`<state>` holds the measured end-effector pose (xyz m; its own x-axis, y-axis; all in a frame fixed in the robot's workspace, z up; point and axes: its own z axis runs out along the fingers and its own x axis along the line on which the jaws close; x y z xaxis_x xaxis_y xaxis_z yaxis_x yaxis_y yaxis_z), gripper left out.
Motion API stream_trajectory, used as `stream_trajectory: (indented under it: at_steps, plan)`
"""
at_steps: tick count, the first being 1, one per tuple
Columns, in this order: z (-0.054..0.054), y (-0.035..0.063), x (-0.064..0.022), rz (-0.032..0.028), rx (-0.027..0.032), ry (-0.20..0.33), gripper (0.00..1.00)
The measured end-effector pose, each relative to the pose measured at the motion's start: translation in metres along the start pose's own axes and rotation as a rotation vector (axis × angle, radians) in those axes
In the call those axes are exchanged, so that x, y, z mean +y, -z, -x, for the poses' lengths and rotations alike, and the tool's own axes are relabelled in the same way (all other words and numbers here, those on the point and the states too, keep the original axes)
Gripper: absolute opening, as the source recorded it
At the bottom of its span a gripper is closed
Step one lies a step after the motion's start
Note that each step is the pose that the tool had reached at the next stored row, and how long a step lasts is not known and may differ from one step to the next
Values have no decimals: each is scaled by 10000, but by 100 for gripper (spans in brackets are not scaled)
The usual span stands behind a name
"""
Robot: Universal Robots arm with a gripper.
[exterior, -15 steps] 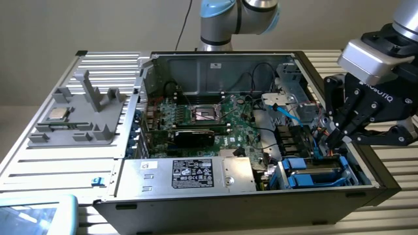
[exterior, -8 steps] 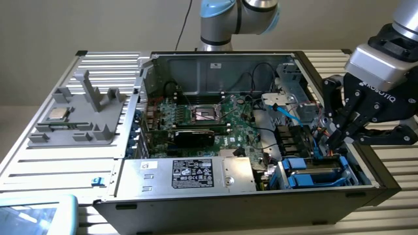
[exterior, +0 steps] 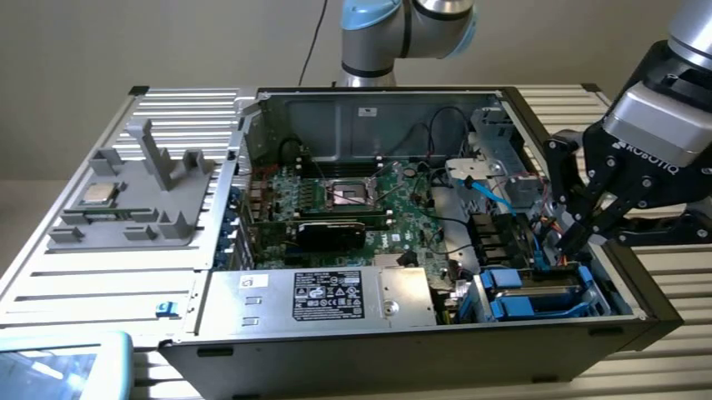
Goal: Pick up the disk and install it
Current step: 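Insert the second disk wire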
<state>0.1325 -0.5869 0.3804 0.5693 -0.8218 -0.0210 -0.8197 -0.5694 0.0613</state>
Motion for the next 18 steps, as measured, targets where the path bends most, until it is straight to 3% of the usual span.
stream_trajectory:
  at_steps: [14, 18]
  plan:
    - [0, 0, 0, -67, 23, 2397, 11]
    - [23, 1, -15, -58, 45, 2759, 11]
